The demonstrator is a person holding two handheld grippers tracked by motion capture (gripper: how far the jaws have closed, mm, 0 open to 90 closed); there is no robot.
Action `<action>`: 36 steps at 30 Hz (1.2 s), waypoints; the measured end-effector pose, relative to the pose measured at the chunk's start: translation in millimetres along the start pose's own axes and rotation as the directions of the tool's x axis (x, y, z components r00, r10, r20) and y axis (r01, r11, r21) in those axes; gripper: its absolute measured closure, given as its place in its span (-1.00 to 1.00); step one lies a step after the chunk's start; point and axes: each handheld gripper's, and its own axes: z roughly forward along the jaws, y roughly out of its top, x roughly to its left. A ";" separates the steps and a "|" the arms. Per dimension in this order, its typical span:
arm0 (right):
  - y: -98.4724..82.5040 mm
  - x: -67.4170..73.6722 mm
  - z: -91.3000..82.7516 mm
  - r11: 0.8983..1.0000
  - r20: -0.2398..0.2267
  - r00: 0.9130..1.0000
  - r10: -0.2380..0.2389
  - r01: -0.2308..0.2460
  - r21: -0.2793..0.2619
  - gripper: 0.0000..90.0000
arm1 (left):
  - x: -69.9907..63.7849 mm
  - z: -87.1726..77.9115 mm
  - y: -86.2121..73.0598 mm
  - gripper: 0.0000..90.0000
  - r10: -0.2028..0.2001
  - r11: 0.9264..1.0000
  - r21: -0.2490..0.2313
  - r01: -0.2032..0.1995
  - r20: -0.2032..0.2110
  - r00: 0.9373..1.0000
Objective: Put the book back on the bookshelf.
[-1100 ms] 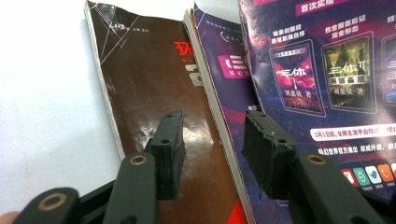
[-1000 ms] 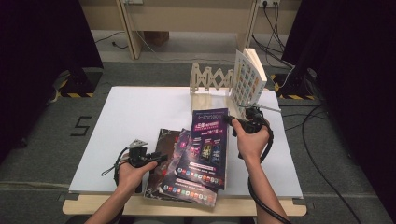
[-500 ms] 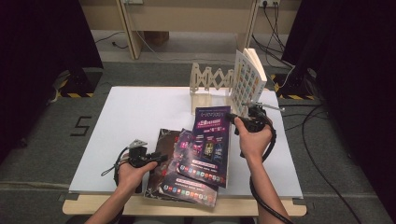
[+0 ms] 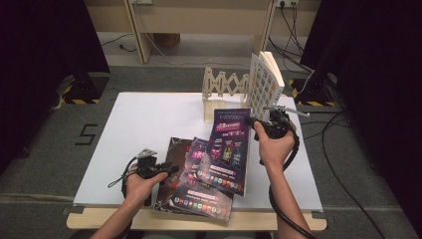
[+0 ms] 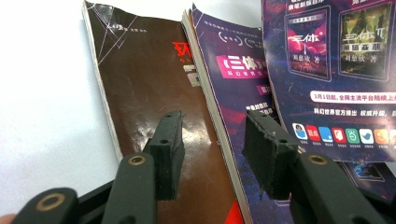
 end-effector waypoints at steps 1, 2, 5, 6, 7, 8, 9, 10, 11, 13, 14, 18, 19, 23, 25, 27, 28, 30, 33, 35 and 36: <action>0.6 -0.4 -0.3 1.000 0.003 1.000 -0.007 0.007 -0.004 0.85 | 0.0 0.0 0.1 0.26 0.000 1.000 0.000 0.000 0.000 1.000; 0.6 -0.4 -0.3 1.000 0.003 1.000 -0.007 0.007 -0.004 0.85 | 0.0 0.0 0.1 0.26 0.000 1.000 0.000 0.000 0.000 1.000; 3.4 -0.3 -2.5 1.000 0.005 1.000 -0.011 0.011 -0.017 0.85 | -0.2 0.1 0.2 0.26 0.000 1.000 0.001 0.000 0.001 1.000; 3.4 -0.3 -2.5 1.000 0.005 1.000 -0.011 0.011 -0.017 0.85 | -0.2 0.1 0.2 0.26 0.000 1.000 0.001 0.000 0.000 1.000; 5.0 0.4 -4.0 1.000 0.005 1.000 0.002 -0.002 -0.021 0.85 | -0.3 0.2 0.3 0.26 0.000 1.000 0.002 0.000 -0.002 1.000; 5.0 0.4 -4.0 1.000 0.005 1.000 0.002 -0.002 -0.021 0.85 | -0.3 0.2 0.3 0.25 0.000 1.000 0.002 0.000 -0.002 1.000; 5.7 -0.7 -4.3 1.000 0.008 1.000 -0.010 0.010 -0.029 0.85 | -0.4 0.3 0.4 0.25 -0.001 1.000 0.002 0.001 -0.001 1.000; 6.5 -0.1 -5.3 1.000 0.008 1.000 -0.003 0.003 -0.031 0.85 | -0.4 0.4 0.5 0.25 -0.001 1.000 0.002 0.001 -0.001 1.000; 7.1 0.2 -5.9 1.000 0.009 1.000 -0.001 0.002 -0.030 0.85 | -0.6 0.6 0.6 0.25 -0.001 1.000 0.000 0.001 0.001 1.000; 8.7 -0.2 -7.2 0.999 0.014 1.000 -0.010 0.010 -0.041 0.85 | -0.8 0.8 0.7 0.25 -0.002 1.000 0.000 0.002 0.001 1.000; 9.2 0.1 -7.9 0.999 0.017 1.000 -0.007 0.008 -0.042 0.85 | -0.9 0.9 0.7 0.25 -0.001 1.000 0.001 0.001 0.001 1.000; 10.9 -1.4 -9.7 0.998 0.024 1.000 -0.018 0.019 -0.060 0.85 | -0.9 1.5 0.4 0.25 -0.001 1.000 0.004 0.001 0.003 1.000; 11.4 -1.2 -10.2 0.998 0.022 1.000 -0.012 0.014 -0.060 0.85 | -0.9 1.6 0.4 0.25 0.000 1.000 0.004 0.000 0.003 1.000; 13.8 -1.4 -11.1 0.997 0.025 1.000 -0.014 0.016 -0.071 0.85 | -0.8 1.5 0.6 0.25 -0.001 1.000 0.003 0.001 0.004 1.000; 14.7 -1.4 -11.5 0.997 0.026 1.000 -0.017 0.019 -0.077 0.85 | -0.8 1.3 0.7 0.25 -0.001 1.000 0.003 0.001 0.003 1.000; 15.0 -0.8 -11.9 0.997 0.028 1.000 -0.011 0.013 -0.079 0.85 | -0.6 1.2 0.6 0.25 -0.003 1.000 0.002 0.003 0.004 1.000; 16.0 -1.3 -12.3 0.996 0.028 0.999 -0.017 0.020 -0.090 0.85 | -0.6 1.0 0.6 0.25 -0.002 1.000 0.002 0.002 0.003 1.000; 17.2 -0.5 -13.1 0.995 0.029 1.000 -0.011 0.014 -0.094 0.85 | -0.7 0.9 0.7 0.25 -0.002 1.000 0.001 0.002 0.003 1.000; 19.0 -0.2 -13.9 0.995 0.028 0.999 -0.017 0.019 -0.102 0.85 | -0.7 0.9 0.7 0.25 -0.003 1.000 0.001 0.003 0.003 1.000; 20.1 -0.2 -14.4 0.994 0.031 0.999 -0.018 0.021 -0.106 0.85 | -0.5 0.9 0.6 0.25 -0.001 1.000 0.002 0.001 0.002 1.000; 20.1 -0.2 -14.4 0.994 0.031 0.999 -0.018 0.021 -0.106 0.85 | -0.5 0.9 0.6 0.25 -0.001 1.000 0.002 0.001 0.002 1.000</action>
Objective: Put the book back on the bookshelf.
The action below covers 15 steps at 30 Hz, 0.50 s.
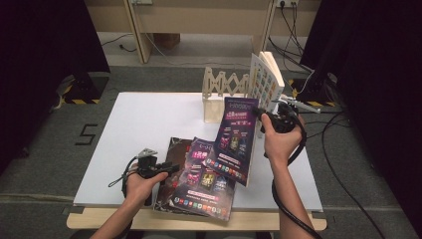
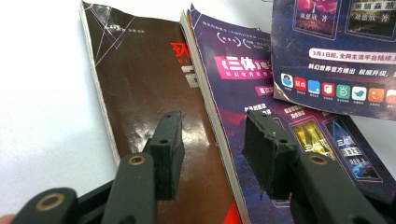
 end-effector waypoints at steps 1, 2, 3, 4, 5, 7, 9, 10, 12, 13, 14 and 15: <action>1.1 0.1 -0.5 1.000 0.002 1.000 0.002 -0.002 -0.006 0.85 | 0.1 0.0 0.1 0.25 0.000 1.000 0.000 0.000 0.000 1.000; 1.1 0.1 -0.5 1.000 0.002 1.000 0.002 -0.002 -0.006 0.85 | 0.1 0.0 0.1 0.25 0.000 1.000 0.000 0.000 0.000 1.000; 2.2 -0.1 -0.9 1.000 0.006 1.000 0.003 -0.003 -0.012 0.85 | 0.0 0.0 0.2 0.25 -0.002 1.000 0.000 0.002 0.001 1.000; 2.8 -0.2 -0.9 1.000 0.006 1.000 0.002 -0.001 -0.014 0.85 | -0.2 0.1 0.3 0.25 -0.001 1.000 0.000 0.001 0.003 1.000; 3.5 -0.9 -0.8 1.000 0.009 1.000 -0.005 0.005 -0.019 0.85 | -0.2 0.1 0.3 0.25 -0.001 1.000 0.000 0.001 0.003 1.000; 4.4 -0.9 -1.3 1.000 0.014 1.000 0.001 -0.001 -0.023 0.85 | -0.2 0.1 0.2 0.25 -0.001 1.000 0.000 0.001 0.003 1.000; 4.9 -1.0 -1.3 1.000 0.018 1.000 -0.001 0.001 -0.028 0.85 | 0.1 0.2 0.1 0.25 -0.001 1.000 0.001 0.001 0.003 1.000; 4.9 -1.0 -1.3 1.000 0.018 1.000 -0.001 0.001 -0.028 0.85 | 0.1 0.2 0.1 0.25 -0.001 1.000 0.001 0.001 0.003 1.000; 5.7 -0.7 -0.8 0.999 0.018 1.000 -0.001 0.002 -0.033 0.85 | 0.0 0.1 0.1 0.25 -0.001 1.000 0.001 0.001 0.003 1.000; 6.1 -0.9 -0.7 0.999 0.019 1.000 -0.006 0.007 -0.036 0.85 | -0.3 0.0 0.2 0.25 -0.002 1.000 0.000 0.002 0.004 1.000; 6.1 -0.9 -0.7 0.999 0.019 1.000 -0.006 0.007 -0.036 0.85 | -0.3 0.0 0.2 0.25 -0.002 1.000 0.000 0.002 0.004 1.000; 7.0 -0.6 -0.9 0.999 0.017 1.000 -0.008 0.009 -0.039 0.85 | -0.3 -0.2 0.2 0.25 -0.001 1.000 -0.001 0.001 0.003 1.000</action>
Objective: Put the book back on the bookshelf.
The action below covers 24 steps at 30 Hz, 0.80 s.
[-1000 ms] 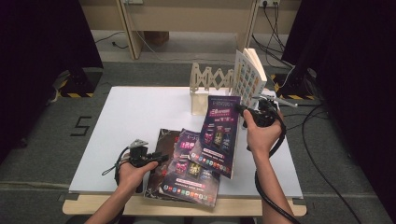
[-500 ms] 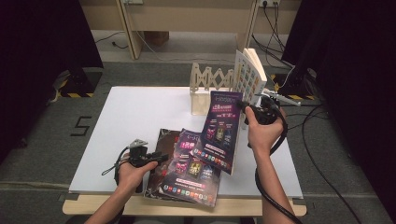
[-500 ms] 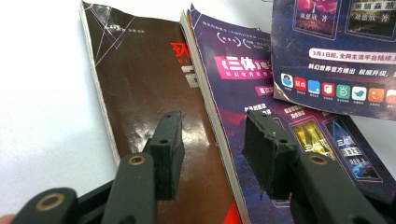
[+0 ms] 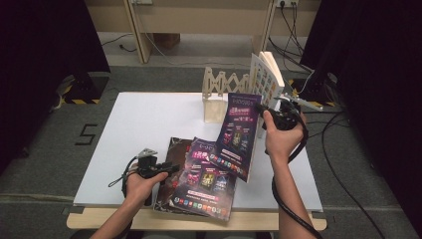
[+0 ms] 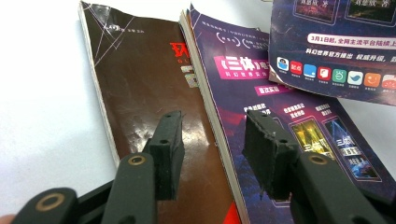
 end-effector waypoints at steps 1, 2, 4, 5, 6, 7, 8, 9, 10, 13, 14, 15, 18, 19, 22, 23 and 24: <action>0.4 0.5 -0.1 1.000 -0.001 1.000 0.002 -0.002 -0.001 0.85 | 0.2 -0.1 0.0 0.25 0.000 1.000 0.000 0.000 0.000 1.000; 0.4 0.5 -0.1 1.000 -0.001 1.000 0.002 -0.002 -0.001 0.85 | 0.2 -0.1 0.0 0.25 0.000 1.000 0.000 0.000 0.000 1.000; 2.4 1.6 -0.2 1.000 0.003 1.000 -0.002 0.002 -0.009 0.85 | 0.1 0.0 -0.2 0.25 0.001 1.000 0.001 -0.001 -0.001 1.000; 2.4 1.6 -0.2 1.000 0.003 1.000 -0.002 0.002 -0.009 0.85 | 0.1 0.0 -0.2 0.25 0.001 1.000 0.001 -0.001 -0.001 1.000; 3.3 2.0 -0.1 1.000 0.002 1.000 -0.002 0.002 -0.012 0.85 | 0.1 0.0 -0.2 0.25 0.001 1.000 0.000 -0.001 -0.001 1.000; 3.8 2.3 0.0 1.000 0.004 1.000 -0.001 0.001 -0.014 0.85 | 0.0 0.0 -0.2 0.25 0.001 1.000 0.000 -0.001 0.000 1.000; 4.6 2.2 0.4 1.000 0.007 1.000 -0.008 0.008 -0.016 0.85 | 0.1 0.0 -0.1 0.25 0.001 1.000 0.000 -0.001 0.000 1.000; 5.7 2.4 1.1 1.000 0.007 1.000 -0.007 0.007 -0.021 0.85 | 0.1 -0.4 0.0 0.25 0.002 1.000 0.002 -0.002 -0.002 1.000; 5.7 2.4 1.1 1.000 0.007 1.000 -0.007 0.007 -0.021 0.85 | 0.1 -0.4 0.0 0.25 0.002 1.000 0.002 -0.002 -0.002 1.000; 7.0 2.7 1.6 1.000 0.008 1.000 -0.002 0.002 -0.028 0.85 | 0.4 -0.6 0.0 0.25 0.003 1.000 0.001 -0.003 -0.004 1.000; 8.1 2.0 2.2 0.999 0.011 1.000 -0.011 0.011 -0.035 0.85 | 0.5 -0.7 -0.2 0.25 0.002 1.000 0.002 -0.002 -0.003 1.000; 8.1 2.0 2.2 0.999 0.011 1.000 -0.011 0.011 -0.035 0.85 | 0.5 -0.7 -0.2 0.25 0.002 1.000 0.002 -0.002 -0.003 1.000; 9.9 2.4 2.7 0.999 0.013 1.000 -0.010 0.011 -0.043 0.85 | 0.6 -0.7 -0.3 0.25 0.002 1.000 0.000 -0.002 -0.001 1.000; 11.1 3.1 3.1 0.999 0.014 1.000 -0.007 0.008 -0.048 0.85 | 0.6 -0.8 -0.3 0.25 0.002 1.000 0.000 -0.002 -0.001 1.000; 12.4 2.5 3.9 0.999 0.017 1.000 -0.013 0.014 -0.052 0.85 | 0.8 -1.1 -0.1 0.25 0.003 1.000 -0.002 -0.003 -0.002 1.000; 13.6 1.6 4.5 0.998 0.019 1.000 -0.015 0.016 -0.057 0.85 | 0.9 -1.1 -0.1 0.25 0.002 1.000 -0.002 -0.002 -0.001 1.000; 14.2 1.6 4.7 0.998 0.017 1.000 -0.010 0.011 -0.058 0.85 | 1.0 -1.1 -0.1 0.25 0.002 1.000 -0.002 -0.002 -0.001 1.000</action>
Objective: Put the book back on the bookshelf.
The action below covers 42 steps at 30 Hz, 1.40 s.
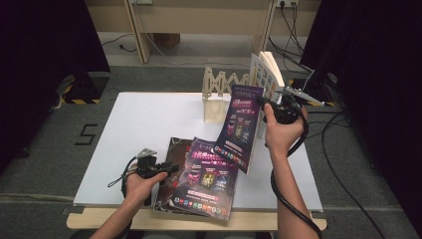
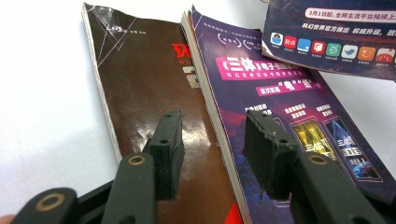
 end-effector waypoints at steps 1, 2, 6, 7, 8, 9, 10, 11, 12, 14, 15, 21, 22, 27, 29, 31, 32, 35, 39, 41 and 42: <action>0.4 -0.3 0.2 1.000 0.000 1.000 -0.001 0.001 -0.003 0.85 | 0.1 -0.1 0.0 0.25 0.000 1.000 0.000 0.000 0.000 1.000; 0.4 -0.3 0.2 1.000 0.000 1.000 -0.001 0.001 -0.003 0.85 | 0.1 -0.1 0.0 0.25 0.000 1.000 0.000 0.000 0.000 1.000; 2.9 -1.3 1.5 1.000 0.005 1.000 -0.003 0.003 -0.013 0.85 | 0.3 0.1 -0.3 0.25 -0.002 1.000 0.002 0.002 -0.002 1.000; 2.9 -1.3 1.5 1.000 0.005 1.000 -0.003 0.003 -0.013 0.85 | 0.3 0.1 -0.3 0.25 -0.002 1.000 0.002 0.002 -0.002 1.000; 4.1 -2.1 2.3 1.000 0.004 1.000 -0.003 0.003 -0.020 0.85 | 0.4 0.2 -0.4 0.25 -0.002 1.000 0.002 0.002 -0.002 1.000; 4.1 -2.1 2.3 1.000 0.004 1.000 -0.003 0.003 -0.020 0.85 | 0.4 0.2 -0.4 0.25 -0.002 1.000 0.002 0.002 -0.002 1.000; 5.4 -3.2 2.9 1.000 0.004 1.000 -0.001 0.002 -0.026 0.85 | 0.4 0.1 -0.4 0.25 -0.003 1.000 0.002 0.003 -0.001 1.000; 5.4 -3.2 2.9 1.000 0.004 1.000 -0.001 0.002 -0.026 0.85 | 0.4 0.1 -0.4 0.25 -0.003 1.000 0.002 0.003 -0.001 1.000; 6.5 -4.2 3.0 0.999 0.006 1.000 -0.004 0.004 -0.032 0.85 | 0.3 0.2 -0.3 0.25 -0.002 1.000 0.002 0.002 -0.001 1.000; 8.1 -4.6 3.6 0.999 0.006 1.000 -0.006 0.006 -0.039 0.85 | 0.3 0.5 -0.5 0.25 -0.003 1.000 0.002 0.003 -0.002 1.000; 8.1 -4.6 3.6 0.999 0.006 1.000 -0.006 0.006 -0.039 0.85 | 0.3 0.5 -0.5 0.25 -0.003 1.000 0.002 0.003 -0.002 1.000; 13.3 -5.4 6.5 0.999 0.007 1.000 -0.009 0.010 -0.048 0.85 | 0.2 0.9 -1.6 0.25 -0.002 1.000 0.003 0.002 -0.004 1.000; 14.4 -5.7 7.0 0.999 0.007 1.000 -0.013 0.013 -0.051 0.85 | 0.1 1.0 -1.7 0.25 -0.003 1.000 0.003 0.003 -0.003 1.000; 18.7 -4.9 11.0 0.998 0.012 1.000 -0.026 0.026 -0.063 0.85 | 0.1 1.6 -2.6 0.25 -0.004 1.000 0.004 0.004 -0.003 1.000; 18.9 -5.7 12.9 0.998 0.010 1.000 -0.021 0.022 -0.063 0.85 | 0.3 1.9 -3.0 0.25 -0.005 1.000 0.001 0.005 -0.003 1.000; 19.7 -6.5 14.3 0.998 0.012 1.000 -0.021 0.022 -0.065 0.85 | 0.3 1.9 -3.0 0.25 -0.005 1.000 0.000 0.005 0.000 1.000; 20.3 -6.5 14.7 0.998 0.013 1.000 -0.022 0.022 -0.067 0.85 | 0.1 1.8 -3.0 0.25 -0.006 1.000 0.001 0.006 -0.002 1.000; 22.8 -6.5 16.6 0.997 0.014 1.000 -0.022 0.023 -0.074 0.85 | 0.0 1.8 -3.0 0.25 -0.005 1.000 0.000 0.005 -0.002 1.000; 25.3 -6.4 18.9 0.996 0.020 0.999 -0.029 0.031 -0.080 0.85 | 0.2 2.0 -3.2 0.25 -0.005 1.000 0.001 0.005 -0.003 1.000; 26.9 -6.7 19.9 0.995 0.024 0.999 -0.036 0.038 -0.089 0.85 | 0.4 2.1 -3.3 0.25 -0.008 1.000 0.001 0.008 -0.004 1.000; 28.3 -6.0 20.4 0.993 0.027 0.999 -0.044 0.046 -0.106 0.85 | 0.6 2.3 -3.5 0.25 -0.007 1.000 0.001 0.007 -0.004 1.000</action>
